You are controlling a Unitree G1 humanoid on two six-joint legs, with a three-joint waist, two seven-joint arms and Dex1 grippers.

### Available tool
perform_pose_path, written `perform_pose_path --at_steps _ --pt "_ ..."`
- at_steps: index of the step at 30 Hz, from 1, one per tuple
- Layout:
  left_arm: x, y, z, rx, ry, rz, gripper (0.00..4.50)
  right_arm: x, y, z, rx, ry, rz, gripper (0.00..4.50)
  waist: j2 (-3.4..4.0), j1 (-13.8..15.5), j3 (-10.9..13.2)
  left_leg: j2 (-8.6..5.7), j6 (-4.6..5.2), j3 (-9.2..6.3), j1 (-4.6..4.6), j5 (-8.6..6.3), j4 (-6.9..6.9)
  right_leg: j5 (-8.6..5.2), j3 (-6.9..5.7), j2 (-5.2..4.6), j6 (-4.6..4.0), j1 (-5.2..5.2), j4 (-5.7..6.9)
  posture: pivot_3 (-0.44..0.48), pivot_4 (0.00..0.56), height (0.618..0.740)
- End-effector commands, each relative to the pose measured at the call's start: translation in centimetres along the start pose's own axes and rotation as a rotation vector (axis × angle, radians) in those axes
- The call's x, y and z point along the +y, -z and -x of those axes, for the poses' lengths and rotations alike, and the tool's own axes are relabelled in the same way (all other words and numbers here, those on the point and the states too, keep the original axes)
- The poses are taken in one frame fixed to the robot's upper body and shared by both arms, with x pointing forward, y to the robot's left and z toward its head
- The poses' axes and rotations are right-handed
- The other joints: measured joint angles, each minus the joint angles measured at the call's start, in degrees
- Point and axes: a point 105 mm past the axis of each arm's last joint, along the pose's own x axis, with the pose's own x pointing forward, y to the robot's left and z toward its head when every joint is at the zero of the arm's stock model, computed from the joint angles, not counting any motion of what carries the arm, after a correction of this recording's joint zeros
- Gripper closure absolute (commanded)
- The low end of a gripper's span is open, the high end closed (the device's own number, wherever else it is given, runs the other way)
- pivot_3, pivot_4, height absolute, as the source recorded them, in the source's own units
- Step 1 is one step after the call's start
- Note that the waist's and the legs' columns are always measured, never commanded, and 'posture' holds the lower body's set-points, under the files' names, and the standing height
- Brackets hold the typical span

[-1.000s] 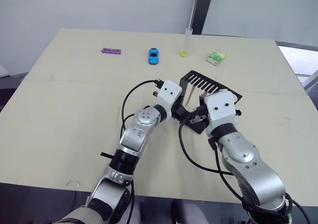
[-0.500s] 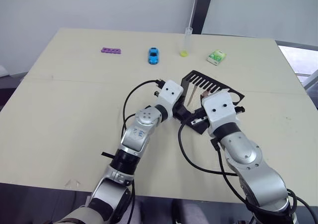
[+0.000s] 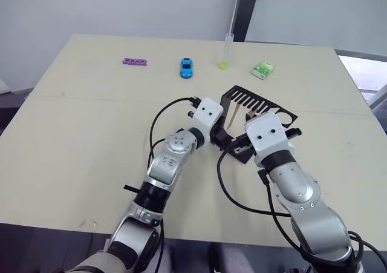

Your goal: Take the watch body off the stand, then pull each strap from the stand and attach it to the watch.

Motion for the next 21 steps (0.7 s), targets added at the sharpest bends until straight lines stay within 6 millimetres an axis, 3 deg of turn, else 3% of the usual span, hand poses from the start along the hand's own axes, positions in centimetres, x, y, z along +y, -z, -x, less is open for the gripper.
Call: perform_pose_path --at_steps 1,17,21 --pt "-0.6 -0.6 -0.3 -0.018 0.017 -0.021 4.50 -0.3 -1.5 0.7 -0.080 -0.004 0.011 4.42 0.00 0.01 0.00 0.00 0.00 0.01 0.00 0.00 0.00 0.00 0.01 0.00 0.00 0.00 0.00 0.000 0.150 0.740" --pt "-0.5 -0.5 -0.3 -0.021 0.022 -0.034 4.50 -0.5 -1.3 1.9 -0.096 -0.030 0.094 4.42 0.00 0.04 0.00 -0.01 0.00 0.01 0.00 0.00 0.04 0.00 0.00 -0.01 0.00 0.00 0.02 0.000 0.150 0.740" --pt "-0.4 -0.5 -0.4 -0.021 0.024 -0.041 4.50 0.0 -0.9 2.7 -0.097 -0.135 -0.023 4.42 0.00 0.12 0.00 -0.01 0.00 0.01 0.00 0.00 0.04 0.00 0.00 0.01 0.00 0.01 0.02 0.000 0.150 0.740"
